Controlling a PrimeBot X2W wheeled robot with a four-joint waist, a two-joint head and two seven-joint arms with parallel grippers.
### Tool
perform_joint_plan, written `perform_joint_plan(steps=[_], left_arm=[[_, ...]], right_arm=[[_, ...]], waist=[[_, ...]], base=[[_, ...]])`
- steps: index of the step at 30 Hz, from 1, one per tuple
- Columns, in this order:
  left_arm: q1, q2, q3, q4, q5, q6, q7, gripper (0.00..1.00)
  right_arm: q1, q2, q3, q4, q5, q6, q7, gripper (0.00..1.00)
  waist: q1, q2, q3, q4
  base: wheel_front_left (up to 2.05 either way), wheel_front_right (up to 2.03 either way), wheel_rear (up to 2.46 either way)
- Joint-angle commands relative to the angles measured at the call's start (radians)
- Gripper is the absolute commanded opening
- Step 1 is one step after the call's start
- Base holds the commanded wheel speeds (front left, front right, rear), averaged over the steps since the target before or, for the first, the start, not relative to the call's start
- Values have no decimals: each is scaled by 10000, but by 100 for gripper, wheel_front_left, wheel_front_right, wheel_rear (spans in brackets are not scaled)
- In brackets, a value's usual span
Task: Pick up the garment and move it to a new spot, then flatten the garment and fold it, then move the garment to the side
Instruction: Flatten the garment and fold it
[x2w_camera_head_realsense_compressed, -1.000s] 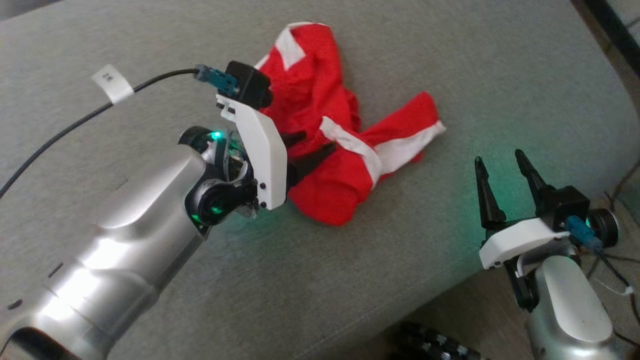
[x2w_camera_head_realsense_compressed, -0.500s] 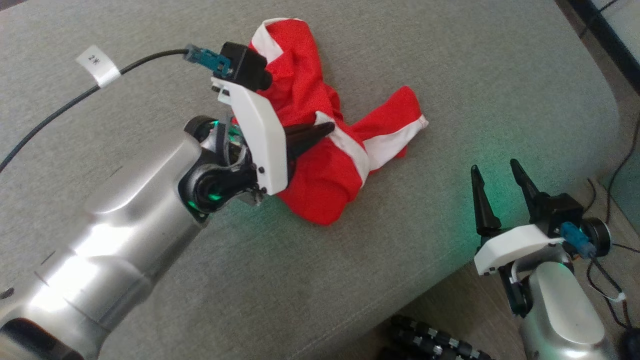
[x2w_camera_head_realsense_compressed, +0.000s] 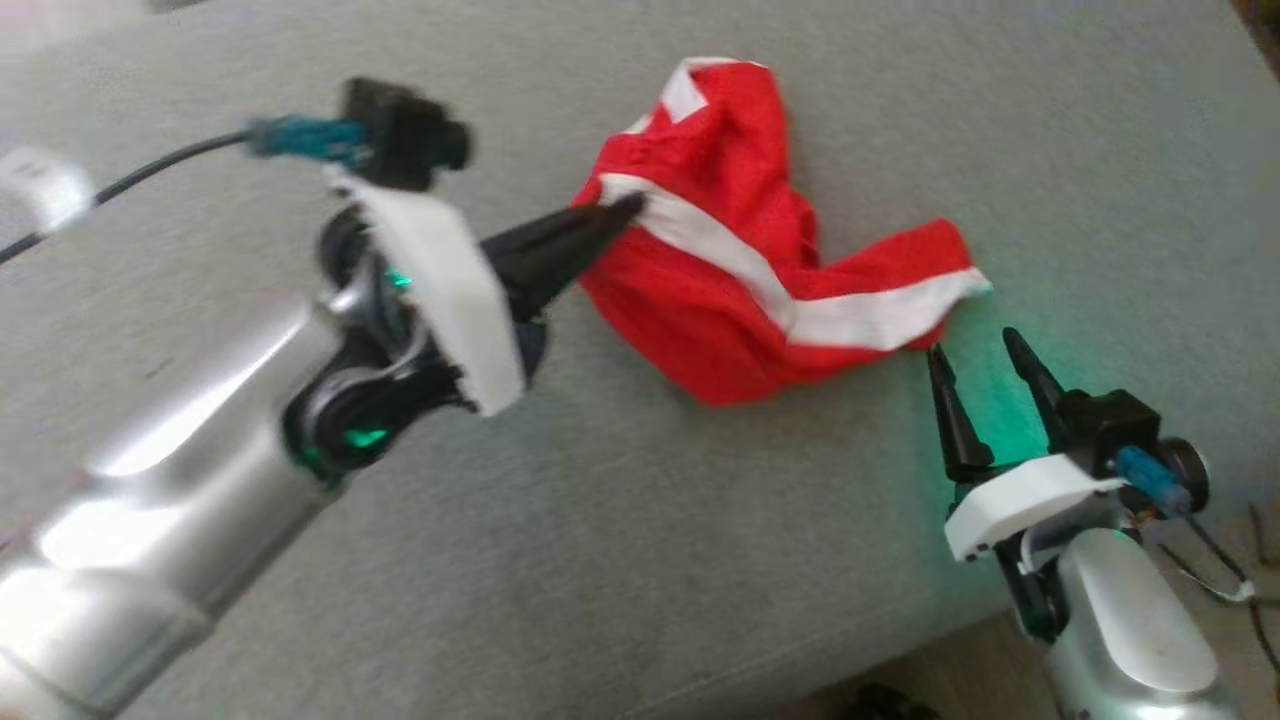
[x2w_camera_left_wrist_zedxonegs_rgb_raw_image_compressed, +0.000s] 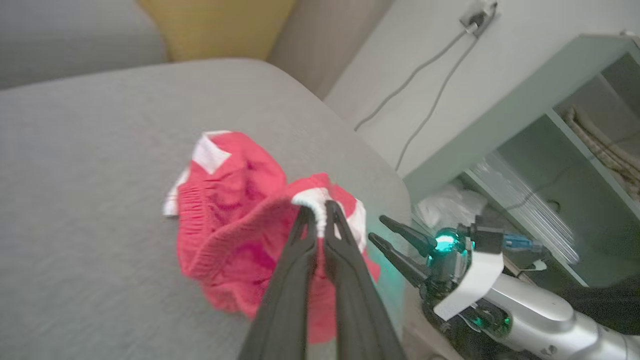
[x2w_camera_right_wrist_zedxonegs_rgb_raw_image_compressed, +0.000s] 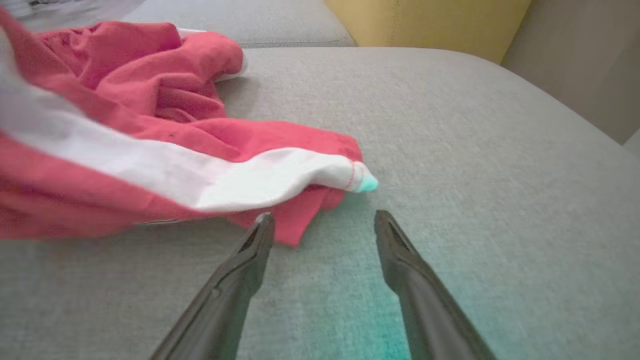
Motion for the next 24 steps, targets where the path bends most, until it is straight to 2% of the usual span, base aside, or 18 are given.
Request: perform_joint_plan(steps=[1,5,10,12,19,24], left_arm=[[-29,624,705,-442,153,-59,-603,0],[400,1074,1206,-613,86,-59,-1751,0],[836,1398,1451,-589,-40,-59,-2607,0],[894,1438,1488,-545,-50,-59,-2747,0],[986,1723,1483,-362,-117,-59,-3110,0],[909,1748,1349,-342,-166,-59,-3167,0]], right_arm=[[139,-314,326,-354,171,65,20,100],[389,-535,625,-658,496,65,-1,100],[668,-599,1209,-880,1382,65,-21,100],[706,-630,1347,-935,1609,65,-29,100],[558,-1022,2730,-1338,3941,65,68,100],[37,-1440,3201,-976,4423,65,210,100]], waist=[[1,0,-551,834],[1,0,-790,1411],[1,0,-939,1830],[1,0,-939,1887],[1,0,-802,2098],[1,0,-707,2208]], base=[[0,0,0],[0,0,0],[0,0,0],[0,0,0],[0,0,0],[0,0,0]])
